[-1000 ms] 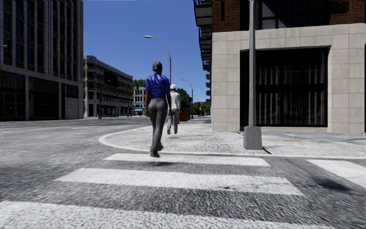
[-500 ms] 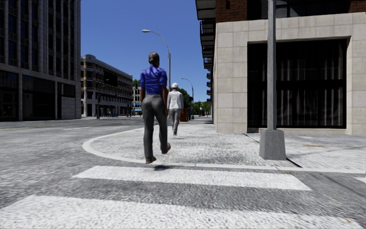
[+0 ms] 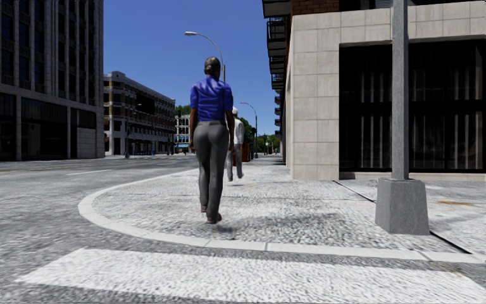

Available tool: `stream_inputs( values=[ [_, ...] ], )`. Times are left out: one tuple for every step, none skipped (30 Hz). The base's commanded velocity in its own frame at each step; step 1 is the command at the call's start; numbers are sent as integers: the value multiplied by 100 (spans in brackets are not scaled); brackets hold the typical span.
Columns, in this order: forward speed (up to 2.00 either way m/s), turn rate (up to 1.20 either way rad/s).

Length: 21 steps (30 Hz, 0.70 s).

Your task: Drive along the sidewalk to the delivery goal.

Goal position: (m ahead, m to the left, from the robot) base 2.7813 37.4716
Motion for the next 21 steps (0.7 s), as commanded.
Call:
stream_inputs(
  values=[
    [160,0],
    [155,0],
    [151,0],
    [150,0],
    [149,0],
    [149,0],
    [149,0],
    [149,0],
    [149,0],
    [149,0],
    [149,0],
    [149,0],
    [149,0],
    [149,0],
    [149,0],
    [147,0],
    [147,0],
    [147,0],
    [146,0],
    [146,0],
    [145,0]
  ],
)
